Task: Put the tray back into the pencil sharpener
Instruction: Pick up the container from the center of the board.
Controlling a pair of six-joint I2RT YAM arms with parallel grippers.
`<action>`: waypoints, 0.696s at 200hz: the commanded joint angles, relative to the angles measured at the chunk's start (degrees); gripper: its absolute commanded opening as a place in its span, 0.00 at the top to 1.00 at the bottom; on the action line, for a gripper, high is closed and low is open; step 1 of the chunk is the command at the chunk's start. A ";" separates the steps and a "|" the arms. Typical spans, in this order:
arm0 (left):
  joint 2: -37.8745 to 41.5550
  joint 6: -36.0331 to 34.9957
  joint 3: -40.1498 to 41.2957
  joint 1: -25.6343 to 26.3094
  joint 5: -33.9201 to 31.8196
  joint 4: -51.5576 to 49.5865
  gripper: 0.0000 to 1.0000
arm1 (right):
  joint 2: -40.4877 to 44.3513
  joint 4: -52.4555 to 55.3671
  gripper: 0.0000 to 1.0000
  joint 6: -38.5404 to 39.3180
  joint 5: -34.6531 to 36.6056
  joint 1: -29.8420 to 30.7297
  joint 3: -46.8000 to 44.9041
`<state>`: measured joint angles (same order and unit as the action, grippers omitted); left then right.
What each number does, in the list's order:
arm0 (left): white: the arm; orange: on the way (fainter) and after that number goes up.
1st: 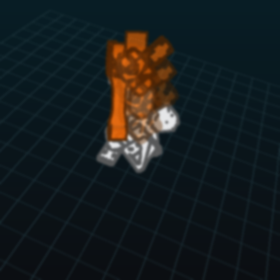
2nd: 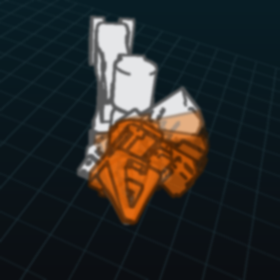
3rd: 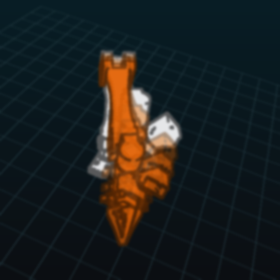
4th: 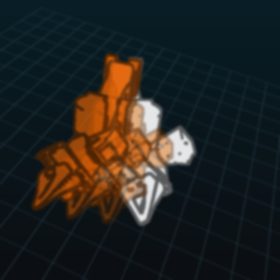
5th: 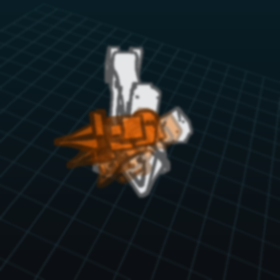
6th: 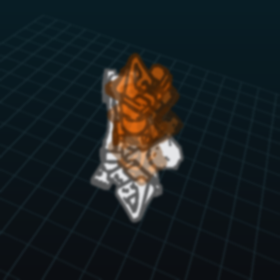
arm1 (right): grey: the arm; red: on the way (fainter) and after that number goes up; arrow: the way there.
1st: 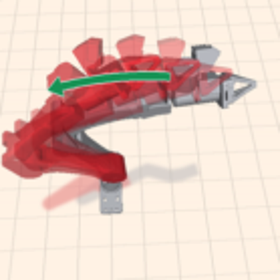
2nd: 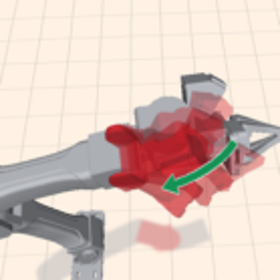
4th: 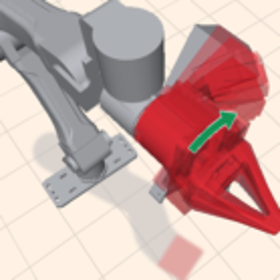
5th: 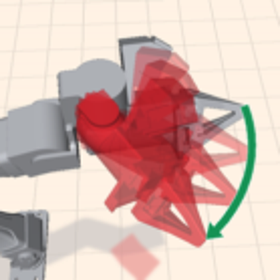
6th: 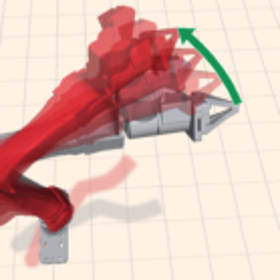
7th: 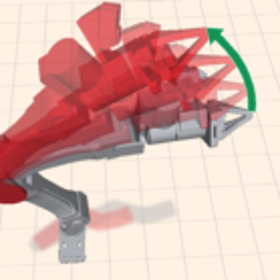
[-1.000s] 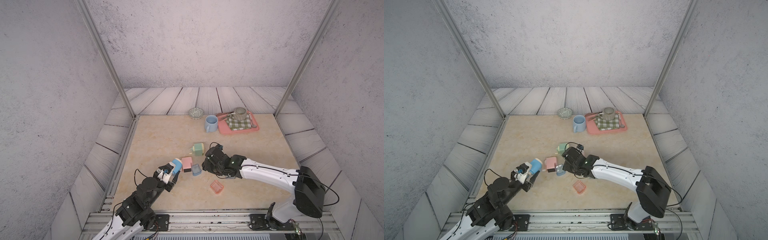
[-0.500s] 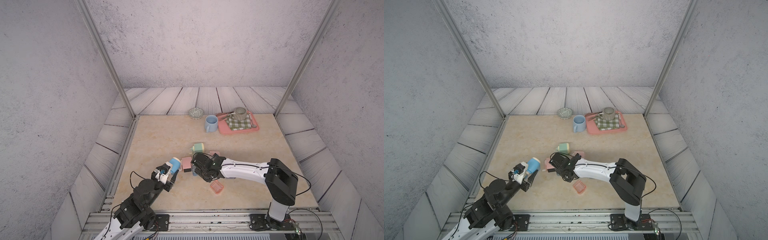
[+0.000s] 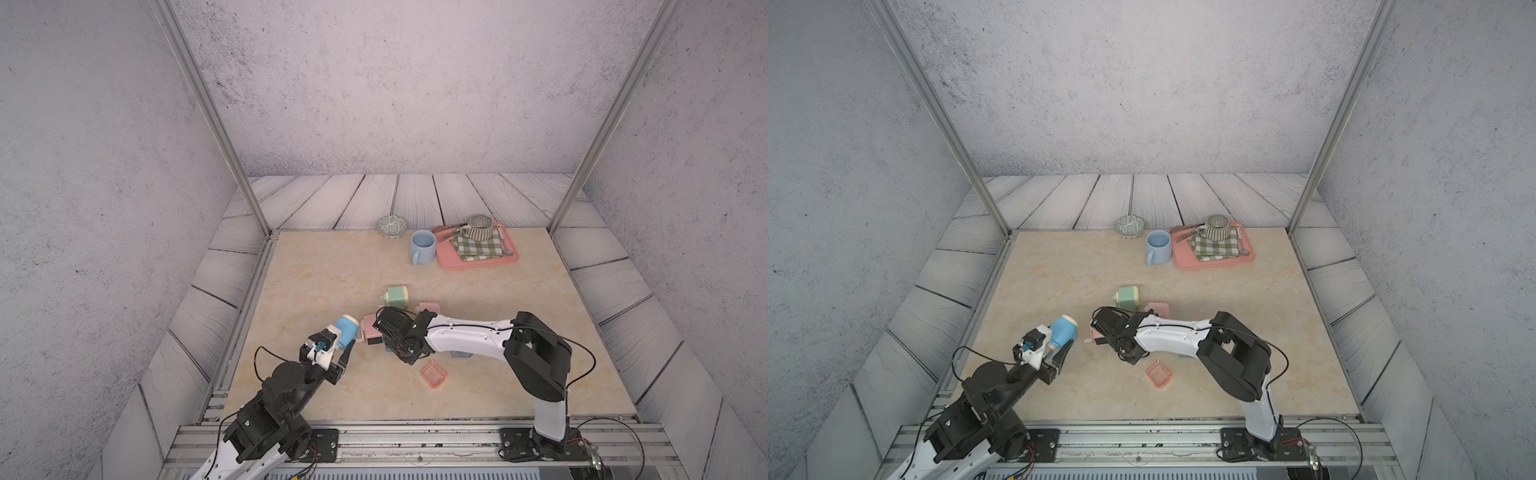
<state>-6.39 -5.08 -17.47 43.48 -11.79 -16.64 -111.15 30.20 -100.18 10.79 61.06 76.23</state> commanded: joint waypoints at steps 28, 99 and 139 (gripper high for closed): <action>0.14 -0.27 -1.03 -0.39 -0.25 1.00 1.00 | -1.61 4.26 0.70 1.66 -1.56 -0.31 1.51; 0.32 -0.94 -1.03 -0.37 0.99 1.26 1.00 | -1.09 5.08 0.80 4.76 -3.27 -0.57 1.47; 0.18 -1.46 -0.98 -0.35 1.21 1.37 1.00 | -0.07 4.98 0.85 6.04 -4.70 -1.02 0.09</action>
<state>-6.50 -5.65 -17.47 43.48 -11.00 -16.67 -112.40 33.04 -95.44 7.20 60.49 76.95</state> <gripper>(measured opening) 0.618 0.161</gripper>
